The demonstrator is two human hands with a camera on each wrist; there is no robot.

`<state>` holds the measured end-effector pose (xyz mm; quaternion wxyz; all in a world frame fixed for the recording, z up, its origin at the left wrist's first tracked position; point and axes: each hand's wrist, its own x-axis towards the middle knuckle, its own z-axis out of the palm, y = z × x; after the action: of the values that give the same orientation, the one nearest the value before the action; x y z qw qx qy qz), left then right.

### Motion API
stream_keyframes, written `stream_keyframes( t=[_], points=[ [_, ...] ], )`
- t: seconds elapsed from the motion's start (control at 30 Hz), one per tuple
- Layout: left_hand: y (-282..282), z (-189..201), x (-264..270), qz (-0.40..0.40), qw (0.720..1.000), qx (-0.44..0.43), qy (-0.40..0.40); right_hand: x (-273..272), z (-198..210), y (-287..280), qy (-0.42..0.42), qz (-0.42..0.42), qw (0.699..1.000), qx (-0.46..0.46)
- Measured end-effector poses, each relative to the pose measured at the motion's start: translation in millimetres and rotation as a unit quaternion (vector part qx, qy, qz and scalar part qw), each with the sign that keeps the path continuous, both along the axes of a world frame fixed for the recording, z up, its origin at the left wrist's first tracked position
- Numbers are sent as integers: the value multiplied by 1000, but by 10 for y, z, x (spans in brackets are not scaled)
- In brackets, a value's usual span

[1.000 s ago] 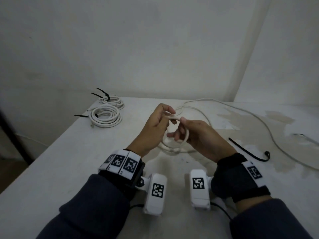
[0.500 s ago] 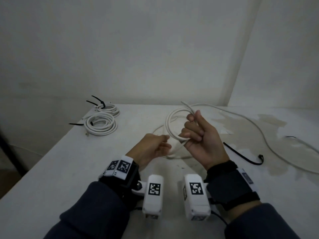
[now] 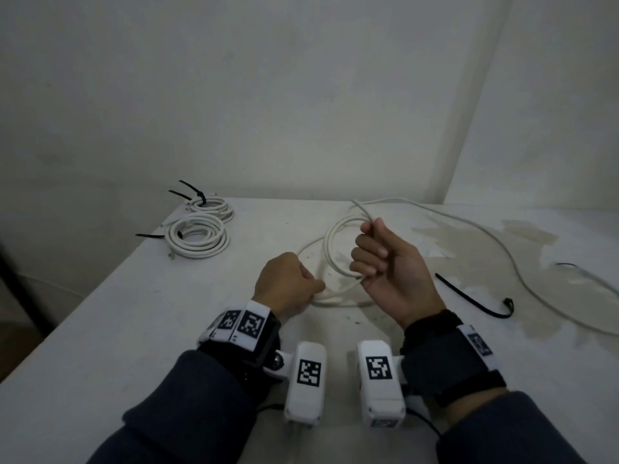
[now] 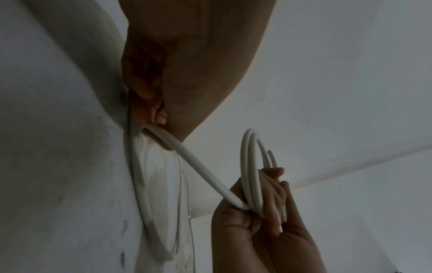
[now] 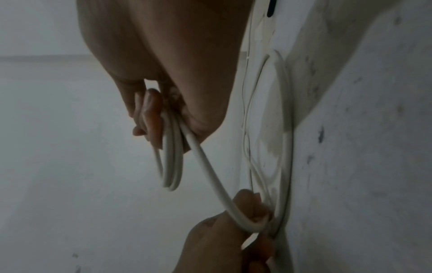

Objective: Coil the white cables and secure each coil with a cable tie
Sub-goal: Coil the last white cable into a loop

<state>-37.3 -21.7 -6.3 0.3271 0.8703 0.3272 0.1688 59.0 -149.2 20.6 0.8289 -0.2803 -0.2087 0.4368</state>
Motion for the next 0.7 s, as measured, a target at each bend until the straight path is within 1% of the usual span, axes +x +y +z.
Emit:
stream_keyframes(
  t=[0.03,0.07,0.1,0.13,0.17,0.23,0.3,0.33,0.37,0.43,0.47,0.5,0.6,0.7],
  points=[
    [34,-22,7,14,1000,3,-20,19,-2,-7,5,-5,1000,-12],
    [73,-45,18,31,998,-13,-57,34,-5,-13,5,-12,999,-29],
    [101,-58,28,45,993,-44,-104,43,-8,-19,0,-23,999,-49],
    [108,-60,34,53,982,-93,-158,48,-11,-22,-10,-37,997,-72],
    [90,-52,40,57,962,-157,-215,50,-21,-23,-23,-51,994,-94],
    [36,-10,48,59,899,-300,-315,46,-29,-11,-46,-71,988,-130],
    [8,42,37,47,826,-414,-379,36,-36,5,-64,-79,984,-148],
    [5,61,31,33,790,-461,-402,36,-41,9,-73,-79,982,-152],
    [7,69,21,16,762,-495,-418,39,-48,10,-87,-81,980,-158],
    [-9,87,7,-22,720,-534,-442,42,-62,16,-133,-90,972,-169],
    [-23,95,0,-40,711,-539,-449,39,-70,20,-156,-96,968,-169],
    [-36,103,-6,-53,716,-530,-452,35,-81,22,-173,-100,965,-168],
    [-53,96,-13,-83,749,-496,-431,36,-112,6,-209,-105,958,-167],
    [-66,99,-55,-121,758,-498,-403,56,-136,-8,-227,-107,952,-173]
  ],
)
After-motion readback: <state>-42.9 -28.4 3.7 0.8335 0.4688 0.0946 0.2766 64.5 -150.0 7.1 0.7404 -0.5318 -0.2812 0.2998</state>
